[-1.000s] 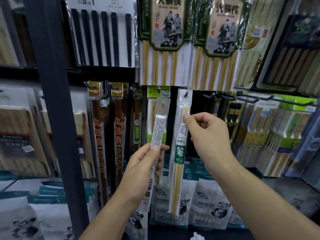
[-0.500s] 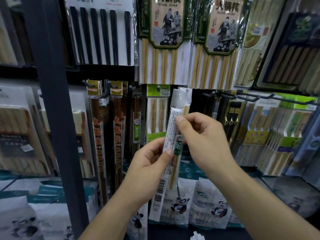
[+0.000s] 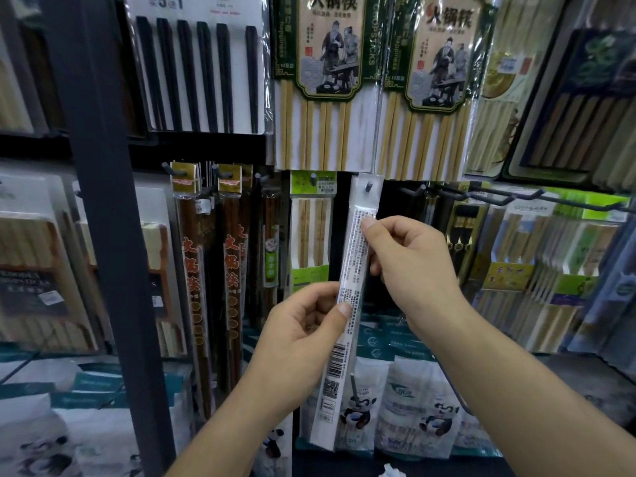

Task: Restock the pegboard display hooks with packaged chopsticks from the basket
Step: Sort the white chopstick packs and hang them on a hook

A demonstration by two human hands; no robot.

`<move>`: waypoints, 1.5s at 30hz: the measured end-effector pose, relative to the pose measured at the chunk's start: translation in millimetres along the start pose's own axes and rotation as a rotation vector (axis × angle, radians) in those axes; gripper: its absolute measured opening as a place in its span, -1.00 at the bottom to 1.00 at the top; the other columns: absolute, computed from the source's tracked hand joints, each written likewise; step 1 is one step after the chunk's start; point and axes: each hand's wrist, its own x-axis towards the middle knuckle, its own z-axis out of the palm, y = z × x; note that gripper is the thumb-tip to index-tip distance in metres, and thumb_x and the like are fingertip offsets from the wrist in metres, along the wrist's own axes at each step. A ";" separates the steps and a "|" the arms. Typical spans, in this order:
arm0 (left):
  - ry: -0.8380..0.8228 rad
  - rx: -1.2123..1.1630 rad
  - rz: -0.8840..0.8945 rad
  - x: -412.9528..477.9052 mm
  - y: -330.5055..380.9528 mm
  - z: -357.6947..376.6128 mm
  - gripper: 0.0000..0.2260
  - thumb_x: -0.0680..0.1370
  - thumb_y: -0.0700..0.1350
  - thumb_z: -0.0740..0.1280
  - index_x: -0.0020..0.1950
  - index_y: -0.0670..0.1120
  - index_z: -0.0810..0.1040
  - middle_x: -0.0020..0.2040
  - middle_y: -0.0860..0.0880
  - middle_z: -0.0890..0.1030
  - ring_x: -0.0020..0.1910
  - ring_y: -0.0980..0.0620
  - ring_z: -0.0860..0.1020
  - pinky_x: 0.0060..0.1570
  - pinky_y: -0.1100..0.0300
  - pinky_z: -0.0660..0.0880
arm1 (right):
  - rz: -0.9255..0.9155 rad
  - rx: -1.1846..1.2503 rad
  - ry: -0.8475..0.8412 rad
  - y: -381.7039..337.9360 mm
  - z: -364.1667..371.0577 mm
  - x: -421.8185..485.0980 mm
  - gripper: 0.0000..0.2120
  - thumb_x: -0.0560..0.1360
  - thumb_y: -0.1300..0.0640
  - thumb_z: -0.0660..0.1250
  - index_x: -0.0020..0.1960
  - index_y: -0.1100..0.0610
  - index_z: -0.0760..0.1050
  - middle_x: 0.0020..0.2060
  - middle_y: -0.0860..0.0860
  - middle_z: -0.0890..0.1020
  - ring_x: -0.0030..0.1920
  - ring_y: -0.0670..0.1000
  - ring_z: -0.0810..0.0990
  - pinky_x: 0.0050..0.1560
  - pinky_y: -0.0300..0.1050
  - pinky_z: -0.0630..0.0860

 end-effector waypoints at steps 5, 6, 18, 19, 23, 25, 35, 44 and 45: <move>0.023 0.018 -0.041 0.6 -5.1 2.1 -0.79 0.60 -0.10 0.42 0.20 0.14 0.63 -0.03 0.04 0.69 0.01 0.04 0.66 0.10 0.19 0.62 | 0.001 -0.019 0.003 2.1 -1.8 -0.3 -0.70 0.62 -0.01 0.36 -0.20 0.13 0.62 -0.47 -0.09 0.52 -0.41 -0.12 0.47 -0.35 -0.29 0.46; 0.026 0.017 -0.042 0.7 -5.5 2.5 -0.79 0.59 -0.09 0.42 0.19 0.15 0.62 -0.03 0.04 0.69 0.00 0.06 0.66 0.08 0.23 0.61 | -0.002 -0.022 0.004 2.1 -2.0 -0.2 -0.70 0.62 -0.01 0.36 -0.20 0.15 0.62 -0.46 -0.07 0.52 -0.40 -0.10 0.47 -0.34 -0.27 0.46; 0.029 -0.019 -0.028 0.2 -6.7 3.2 -0.77 0.57 -0.05 0.43 0.21 0.15 0.62 -0.03 0.06 0.69 0.00 0.09 0.66 0.04 0.31 0.58 | -0.014 -0.005 0.011 0.7 -1.5 6.7 -0.59 0.62 -0.08 0.34 -0.19 0.26 0.58 -0.32 0.26 0.56 -0.39 -0.03 0.45 -0.26 -0.08 0.48; 0.024 -0.019 -0.035 0.1 -7.7 3.1 -0.77 0.57 -0.06 0.43 0.21 0.13 0.62 -0.03 0.04 0.69 0.00 0.07 0.66 0.05 0.28 0.59 | -0.012 -0.015 0.014 2.0 -1.8 6.2 -0.60 0.61 -0.08 0.35 -0.20 0.24 0.59 -0.34 0.23 0.56 -0.39 -0.04 0.46 -0.26 -0.07 0.49; 0.021 -0.008 -0.053 0.7 -12.5 2.2 -0.78 0.59 -0.09 0.43 0.20 0.14 0.61 -0.06 0.01 0.69 -0.03 0.02 0.66 0.01 0.22 0.61 | -0.011 -0.054 0.018 8.7 -2.4 5.4 -0.59 0.61 -0.09 0.35 -0.23 0.21 0.58 -0.32 0.22 0.59 -0.39 -0.06 0.46 -0.26 -0.08 0.50; 0.028 0.031 -0.051 0.7 -15.3 1.7 -0.79 0.59 -0.10 0.44 0.16 0.18 0.61 -0.08 0.03 0.68 -0.07 0.04 0.65 -0.03 0.19 0.61 | -0.028 -0.081 0.014 11.5 -3.4 4.6 -0.59 0.61 -0.11 0.34 -0.25 0.19 0.58 -0.33 0.20 0.59 -0.40 -0.07 0.46 -0.29 -0.14 0.49; 0.032 0.551 0.127 11.5 -12.4 -13.7 -0.75 0.60 0.16 0.28 0.27 0.21 0.52 0.15 0.32 0.50 0.17 0.35 0.51 0.04 0.51 0.45 | -0.096 -0.256 -0.051 45.5 -19.5 -11.4 -0.85 0.57 -0.10 0.40 -0.15 -0.09 0.59 -0.31 -0.18 0.60 -0.32 -0.21 0.53 -0.34 -0.38 0.43; -0.048 -0.024 -0.083 71.2 4.7 39.3 -0.70 0.73 0.06 0.14 0.48 0.21 0.30 0.20 0.43 0.48 0.07 0.63 0.45 -0.03 0.64 0.39 | -0.092 -0.163 -0.290 72.1 3.1 -14.8 -0.35 0.65 -0.32 -0.07 0.66 -0.15 -0.11 0.64 -0.21 0.01 0.60 -0.22 -0.01 0.62 0.06 0.07; -0.039 -0.046 -0.101 73.8 4.0 42.5 -0.59 0.74 0.09 0.11 0.60 0.15 0.18 0.28 0.40 0.39 0.10 0.64 0.41 -0.05 0.68 0.35 | -0.077 -0.109 -0.295 73.5 6.8 -12.3 -0.35 0.63 -0.34 -0.10 0.65 -0.17 -0.14 0.63 -0.25 -0.01 0.59 -0.27 -0.02 0.63 0.03 0.05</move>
